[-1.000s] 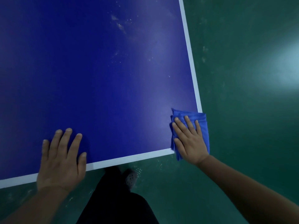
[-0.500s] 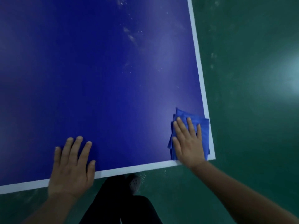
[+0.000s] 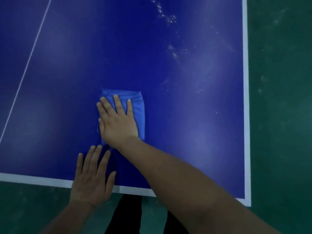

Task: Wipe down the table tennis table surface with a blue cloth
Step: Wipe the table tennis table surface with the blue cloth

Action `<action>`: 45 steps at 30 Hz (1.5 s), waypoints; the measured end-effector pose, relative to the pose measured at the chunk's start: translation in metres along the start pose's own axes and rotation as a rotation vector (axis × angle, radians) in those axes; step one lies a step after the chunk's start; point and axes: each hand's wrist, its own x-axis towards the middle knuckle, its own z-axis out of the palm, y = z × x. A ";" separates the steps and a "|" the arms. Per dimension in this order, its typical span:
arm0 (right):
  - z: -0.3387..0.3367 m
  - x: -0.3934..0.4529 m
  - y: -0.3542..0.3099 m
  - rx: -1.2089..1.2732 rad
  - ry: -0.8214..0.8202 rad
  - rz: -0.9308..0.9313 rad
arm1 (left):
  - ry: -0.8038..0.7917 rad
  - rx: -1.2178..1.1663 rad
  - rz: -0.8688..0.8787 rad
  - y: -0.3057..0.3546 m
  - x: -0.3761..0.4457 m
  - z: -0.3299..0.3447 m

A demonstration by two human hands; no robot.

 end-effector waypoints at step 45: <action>-0.056 -0.072 0.302 -0.250 0.050 -0.147 | 0.132 -0.214 -0.968 0.154 0.013 0.012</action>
